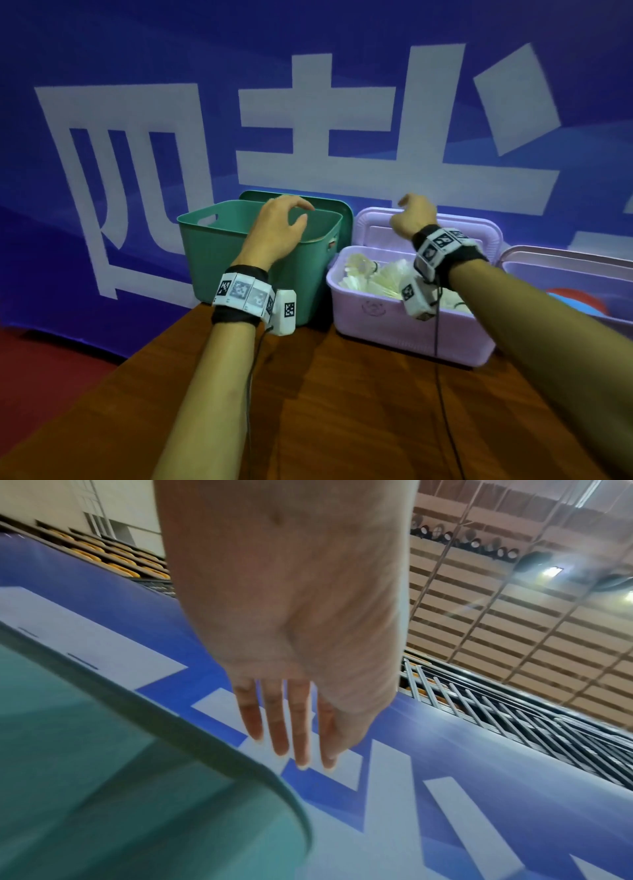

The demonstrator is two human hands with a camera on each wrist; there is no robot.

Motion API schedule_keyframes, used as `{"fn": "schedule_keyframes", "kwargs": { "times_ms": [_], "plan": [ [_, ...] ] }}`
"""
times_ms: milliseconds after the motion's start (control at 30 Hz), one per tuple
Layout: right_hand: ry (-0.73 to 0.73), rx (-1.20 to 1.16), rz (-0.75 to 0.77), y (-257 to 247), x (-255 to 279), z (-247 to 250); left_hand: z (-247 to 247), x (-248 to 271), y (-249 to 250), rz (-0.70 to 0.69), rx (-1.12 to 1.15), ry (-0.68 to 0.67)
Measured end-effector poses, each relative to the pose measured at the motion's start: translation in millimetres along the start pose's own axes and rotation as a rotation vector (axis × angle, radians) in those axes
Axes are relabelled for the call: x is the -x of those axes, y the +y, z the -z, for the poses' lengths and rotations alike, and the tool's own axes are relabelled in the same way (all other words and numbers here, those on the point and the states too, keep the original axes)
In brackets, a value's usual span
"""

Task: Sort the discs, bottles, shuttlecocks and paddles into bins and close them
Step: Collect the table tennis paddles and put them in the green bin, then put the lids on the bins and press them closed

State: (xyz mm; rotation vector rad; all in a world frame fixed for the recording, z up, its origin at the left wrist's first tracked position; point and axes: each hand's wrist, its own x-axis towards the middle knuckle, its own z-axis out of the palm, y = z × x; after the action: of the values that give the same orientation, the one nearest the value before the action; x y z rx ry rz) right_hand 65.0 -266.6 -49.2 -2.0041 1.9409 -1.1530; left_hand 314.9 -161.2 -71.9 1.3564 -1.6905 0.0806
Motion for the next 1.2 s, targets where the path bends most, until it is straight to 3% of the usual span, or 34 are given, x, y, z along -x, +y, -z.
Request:
{"fn": "schedule_keyframes", "kwargs": {
  "times_ms": [100,167,333,467,600,767,933,1200],
  "plan": [
    [-0.065,0.131,-0.083,46.5,-16.8,25.5,-9.9,0.8,30.4,-0.151,0.036,-0.024],
    [-0.091,0.185,-0.094,63.4,-21.3,37.6,-17.5,2.1,46.1,-0.188,0.029,-0.115],
    [-0.172,0.417,0.0,72.4,-28.8,41.9,-31.7,10.0,71.1,-0.149,-0.031,-0.451],
    [-0.167,0.371,0.051,72.4,-34.2,43.3,-46.8,18.4,78.3,-0.094,-0.034,-0.703],
    [-0.149,0.265,0.005,72.5,-37.6,43.6,-62.1,24.6,77.7,-0.071,-0.025,-0.937],
    [-0.032,0.124,0.052,55.7,-33.3,50.0,-80.8,28.6,73.9,-0.128,-0.079,-0.964],
    [0.098,-0.044,0.139,23.1,-23.0,77.3,-83.6,32.0,80.3,-0.127,0.034,-0.987],
    [0.291,-0.173,0.389,0.2,29.9,145.3,-56.1,32.9,100.4,-0.042,0.127,-1.202]
  ]
}}
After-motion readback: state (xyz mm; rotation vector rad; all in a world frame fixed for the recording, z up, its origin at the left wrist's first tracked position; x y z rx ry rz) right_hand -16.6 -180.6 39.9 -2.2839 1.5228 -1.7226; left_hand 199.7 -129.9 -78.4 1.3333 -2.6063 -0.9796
